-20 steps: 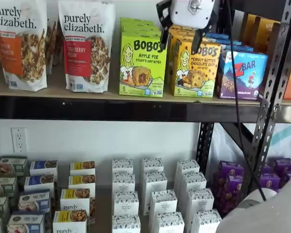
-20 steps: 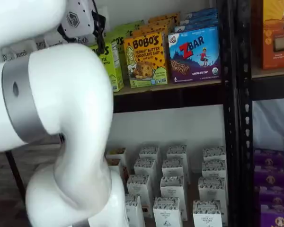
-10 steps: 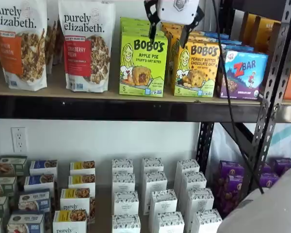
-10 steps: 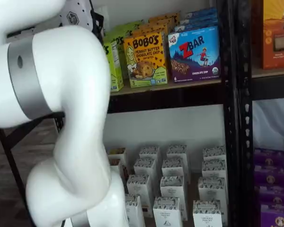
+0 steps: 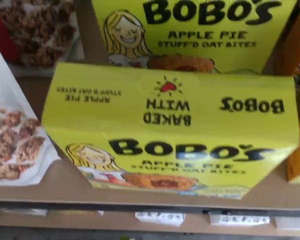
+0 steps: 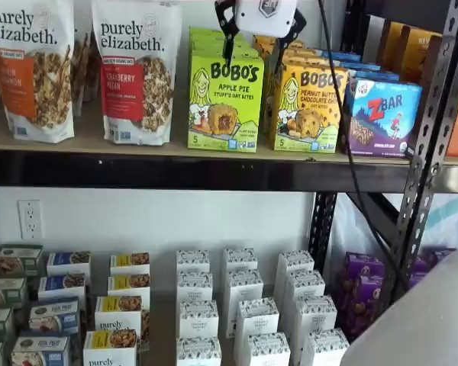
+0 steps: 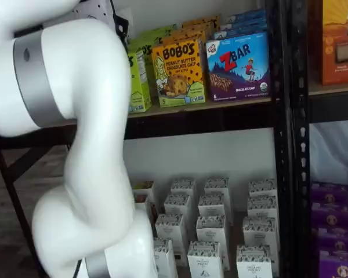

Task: Pick the green box on the top shelf, the fourth from the left

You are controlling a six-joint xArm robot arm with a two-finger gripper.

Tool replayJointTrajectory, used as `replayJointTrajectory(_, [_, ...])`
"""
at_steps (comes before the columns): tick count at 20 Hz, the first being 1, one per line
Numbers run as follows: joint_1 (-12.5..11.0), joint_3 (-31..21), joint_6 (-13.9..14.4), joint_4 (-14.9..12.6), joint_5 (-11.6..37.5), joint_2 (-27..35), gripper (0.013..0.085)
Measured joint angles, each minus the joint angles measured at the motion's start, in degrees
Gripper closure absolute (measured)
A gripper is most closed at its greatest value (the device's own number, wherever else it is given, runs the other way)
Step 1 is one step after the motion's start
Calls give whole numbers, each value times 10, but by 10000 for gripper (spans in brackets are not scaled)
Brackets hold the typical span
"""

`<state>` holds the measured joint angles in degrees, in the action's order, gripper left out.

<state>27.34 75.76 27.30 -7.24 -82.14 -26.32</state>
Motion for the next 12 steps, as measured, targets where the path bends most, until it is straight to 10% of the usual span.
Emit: replayJointTrajectory(12, [-10,32,-9,-8,14,34,130])
